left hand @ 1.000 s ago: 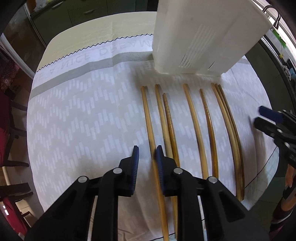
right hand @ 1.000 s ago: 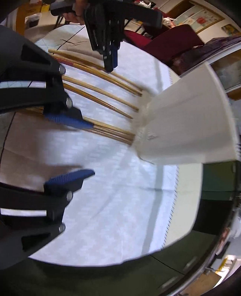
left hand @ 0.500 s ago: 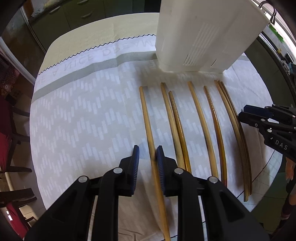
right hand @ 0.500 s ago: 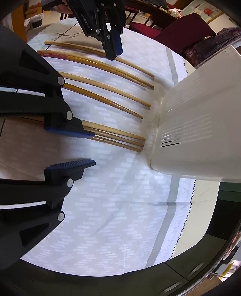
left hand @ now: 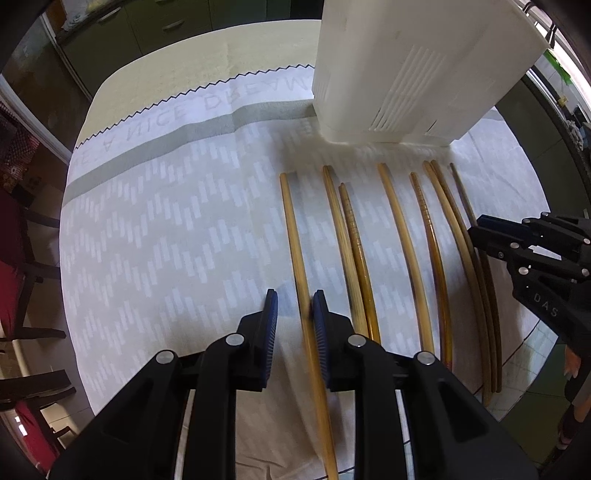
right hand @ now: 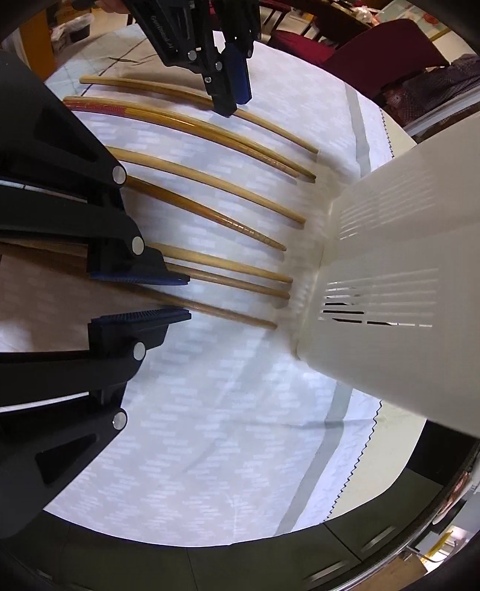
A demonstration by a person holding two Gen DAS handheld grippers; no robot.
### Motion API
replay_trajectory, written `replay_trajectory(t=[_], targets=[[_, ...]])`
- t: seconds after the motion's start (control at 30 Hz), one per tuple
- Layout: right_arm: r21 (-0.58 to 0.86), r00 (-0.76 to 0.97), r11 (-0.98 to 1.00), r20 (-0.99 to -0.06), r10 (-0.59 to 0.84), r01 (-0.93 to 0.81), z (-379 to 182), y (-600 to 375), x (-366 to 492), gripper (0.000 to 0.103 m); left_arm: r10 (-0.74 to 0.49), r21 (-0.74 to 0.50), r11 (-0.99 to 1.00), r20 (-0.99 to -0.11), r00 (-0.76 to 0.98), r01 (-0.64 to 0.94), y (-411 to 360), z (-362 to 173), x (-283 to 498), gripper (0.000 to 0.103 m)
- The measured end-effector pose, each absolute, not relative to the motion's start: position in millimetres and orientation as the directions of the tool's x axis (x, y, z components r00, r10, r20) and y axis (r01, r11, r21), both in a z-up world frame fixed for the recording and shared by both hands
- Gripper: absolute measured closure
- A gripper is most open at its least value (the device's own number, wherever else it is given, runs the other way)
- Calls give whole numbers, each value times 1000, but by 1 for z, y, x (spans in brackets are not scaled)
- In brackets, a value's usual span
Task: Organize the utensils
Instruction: 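Grasp one wooden chopstick with the left tool while the right tool grasps another, then lift both chopsticks upright and drop them into the white holder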
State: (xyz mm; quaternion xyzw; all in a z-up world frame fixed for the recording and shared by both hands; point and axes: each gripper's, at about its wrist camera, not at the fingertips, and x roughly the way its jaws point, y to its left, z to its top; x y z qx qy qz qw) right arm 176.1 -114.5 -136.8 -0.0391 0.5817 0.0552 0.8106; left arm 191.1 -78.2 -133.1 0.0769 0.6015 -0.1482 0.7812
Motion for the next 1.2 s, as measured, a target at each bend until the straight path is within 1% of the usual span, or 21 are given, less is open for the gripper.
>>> replay_trajectory(t=[0.1, 0.17, 0.23, 0.27, 0.33, 0.43, 0.57, 0.73, 0.87, 1.03, 1.2], targets=[[-10, 342, 990, -939, 39, -140, -136, -110, 173, 90, -133, -51, 944, -963, 236, 325, -80, -133, 194, 83], [7, 360, 992, -931, 53, -130, -135, -112, 169, 95, -136, -56, 946, -963, 234, 320, -80, -133, 194, 83], [45, 366, 992, -927, 86, -119, -135, -114, 165, 96, -135, -55, 947, -962, 239, 315, -80, -132, 194, 87], [61, 366, 991, -925, 100, -116, -134, -118, 164, 97, -129, -47, 949, -960, 248, 311, -80, -132, 195, 95], [93, 374, 989, -918, 129, -113, -129, -121, 162, 97, -132, -45, 948, -956, 261, 315, -79, -132, 195, 96], [119, 412, 986, -898, 158, -120, -116, -131, 152, 97, -152, -70, 949, -955, 253, 308, -75, -131, 195, 97], [156, 476, 978, -856, 202, -135, -89, -141, 134, 97, -174, -82, 950, -940, 292, 302, -64, -125, 194, 97], [206, 573, 968, -780, 252, -145, -49, -159, 107, 97, -218, -94, 946, -892, 395, 310, -49, -89, 178, 97], [220, 614, 964, -744, 264, -148, -28, -173, 92, 97, -248, -100, 944, -844, 475, 315, -37, -58, 159, 97], [231, 627, 960, -727, 279, -160, -25, -176, 82, 97, -263, -80, 940, -789, 556, 331, -34, -32, 136, 97], [244, 643, 955, -707, 295, -170, -20, -176, 74, 96, -268, -71, 938, -770, 579, 339, -33, -21, 123, 97]])
